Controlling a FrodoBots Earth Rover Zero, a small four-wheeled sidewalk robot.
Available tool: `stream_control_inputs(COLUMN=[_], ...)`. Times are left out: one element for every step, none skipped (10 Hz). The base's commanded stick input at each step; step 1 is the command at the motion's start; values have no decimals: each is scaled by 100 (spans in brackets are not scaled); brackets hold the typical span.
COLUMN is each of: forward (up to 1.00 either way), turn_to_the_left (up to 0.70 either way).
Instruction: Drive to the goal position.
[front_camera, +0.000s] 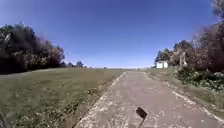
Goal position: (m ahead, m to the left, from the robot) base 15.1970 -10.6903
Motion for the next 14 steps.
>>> stream_control_inputs(forward=[100, 100, 100, 100, 100, 100, 100, 100, 100, 100, 100, 100, 100, 100], turn_to_the_left=[0, 0, 0, 0, 0, -7, -21, -17, 0, 0, 0, 0, 0, 0])
